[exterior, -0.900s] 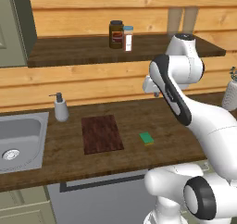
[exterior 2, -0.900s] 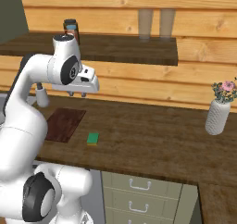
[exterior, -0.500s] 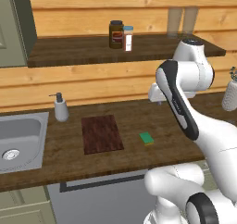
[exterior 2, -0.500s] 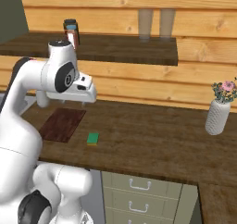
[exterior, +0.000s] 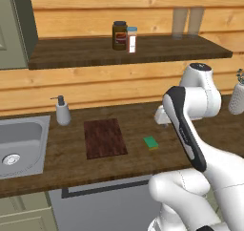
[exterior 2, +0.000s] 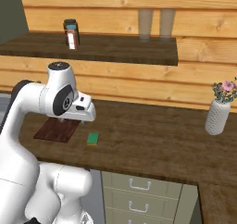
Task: Pick up the sponge from the counter and clean the cutting board by briefly scrubbing or pressing down on the cutting board. Once finished, release the sponge.
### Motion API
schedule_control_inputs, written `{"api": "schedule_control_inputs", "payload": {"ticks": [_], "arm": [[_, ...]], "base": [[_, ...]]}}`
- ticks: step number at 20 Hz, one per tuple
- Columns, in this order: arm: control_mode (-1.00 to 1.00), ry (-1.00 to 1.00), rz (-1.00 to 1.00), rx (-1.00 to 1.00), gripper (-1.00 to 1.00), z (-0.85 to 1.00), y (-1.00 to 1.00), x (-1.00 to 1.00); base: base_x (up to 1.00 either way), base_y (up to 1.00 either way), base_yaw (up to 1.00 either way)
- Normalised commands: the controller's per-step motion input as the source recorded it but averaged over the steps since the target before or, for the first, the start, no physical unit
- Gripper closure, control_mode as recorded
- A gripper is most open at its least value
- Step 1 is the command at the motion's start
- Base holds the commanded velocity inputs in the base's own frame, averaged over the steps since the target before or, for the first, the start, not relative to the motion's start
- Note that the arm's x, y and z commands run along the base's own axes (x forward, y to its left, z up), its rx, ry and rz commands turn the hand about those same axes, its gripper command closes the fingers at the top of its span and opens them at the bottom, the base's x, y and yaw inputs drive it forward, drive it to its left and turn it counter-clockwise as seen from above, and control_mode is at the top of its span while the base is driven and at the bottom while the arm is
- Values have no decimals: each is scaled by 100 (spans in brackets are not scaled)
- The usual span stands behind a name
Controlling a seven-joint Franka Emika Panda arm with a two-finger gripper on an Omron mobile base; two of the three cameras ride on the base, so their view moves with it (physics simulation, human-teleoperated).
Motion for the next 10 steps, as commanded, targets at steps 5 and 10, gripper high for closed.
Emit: {"api": "schedule_control_inputs", "payload": {"ticks": [5,10], "arm": [[-100,1,0,1,-100,-32,-24,0],[-100,0,0,2,-100,-29,-3,28]], "base": [[0,0,0],[0,0,0]]}}
